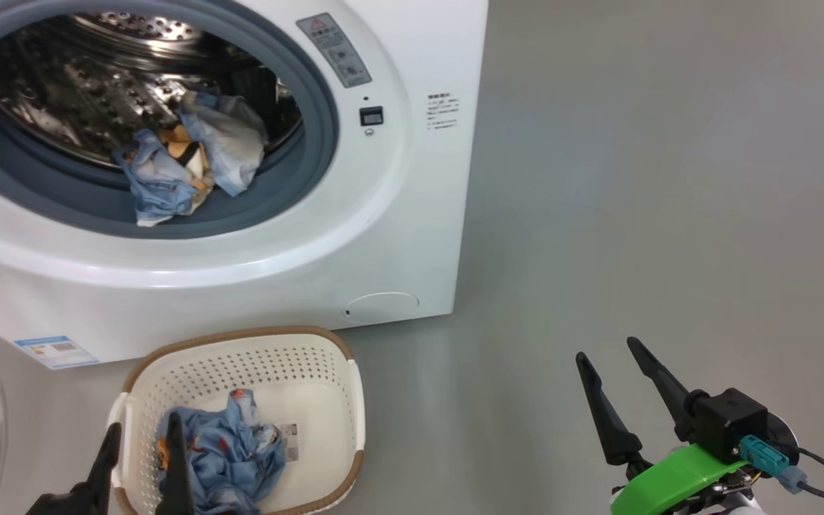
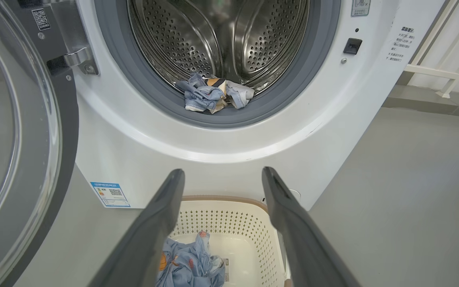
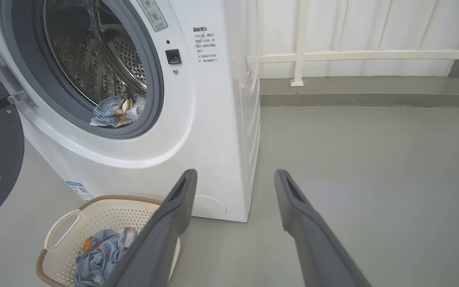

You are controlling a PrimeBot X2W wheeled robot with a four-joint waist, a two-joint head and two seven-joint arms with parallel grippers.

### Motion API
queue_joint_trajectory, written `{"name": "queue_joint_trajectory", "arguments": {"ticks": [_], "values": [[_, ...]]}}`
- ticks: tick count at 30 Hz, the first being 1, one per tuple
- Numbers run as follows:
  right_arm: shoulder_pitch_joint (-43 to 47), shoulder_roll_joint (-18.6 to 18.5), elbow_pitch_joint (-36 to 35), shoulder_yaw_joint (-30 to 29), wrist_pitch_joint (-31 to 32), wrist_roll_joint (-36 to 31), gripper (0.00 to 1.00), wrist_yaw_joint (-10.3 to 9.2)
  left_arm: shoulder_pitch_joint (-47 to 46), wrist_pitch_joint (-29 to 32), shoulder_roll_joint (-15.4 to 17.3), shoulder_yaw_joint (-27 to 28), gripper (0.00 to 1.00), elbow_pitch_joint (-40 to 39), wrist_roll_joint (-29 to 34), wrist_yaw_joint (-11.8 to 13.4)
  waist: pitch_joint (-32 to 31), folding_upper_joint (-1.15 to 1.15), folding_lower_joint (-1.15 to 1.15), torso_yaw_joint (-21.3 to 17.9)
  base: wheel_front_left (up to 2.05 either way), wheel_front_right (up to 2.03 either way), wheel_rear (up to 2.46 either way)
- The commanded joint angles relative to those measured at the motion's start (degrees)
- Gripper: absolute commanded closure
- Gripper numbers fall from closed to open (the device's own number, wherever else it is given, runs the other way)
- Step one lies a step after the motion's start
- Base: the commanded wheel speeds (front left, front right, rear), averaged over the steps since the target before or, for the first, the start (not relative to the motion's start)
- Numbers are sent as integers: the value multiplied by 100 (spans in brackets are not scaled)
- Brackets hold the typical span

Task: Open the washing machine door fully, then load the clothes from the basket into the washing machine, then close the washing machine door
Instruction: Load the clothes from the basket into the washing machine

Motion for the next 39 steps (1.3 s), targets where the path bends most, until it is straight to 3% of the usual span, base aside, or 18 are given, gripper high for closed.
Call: {"name": "queue_joint_trajectory", "arguments": {"ticks": [1,27,34,39], "values": [[-13,-1,-189,114,19,-47,0,9,-109,-1,77,182,0,-157,12,59,-44,0,0,60,0,0,0],[-68,-1,-300,135,36,-1,0,9,-422,-74,28,134,0,17,-79,9,162,0,0,76,0,0,0],[-212,-1,-344,166,9,16,0,9,-874,39,77,122,0,322,-169,-172,436,0,0,63,0,0,0],[-392,-1,-396,142,-41,30,0,9,-1474,294,72,18,0,700,-292,-439,783,0,0,57,0,0,0]]}}
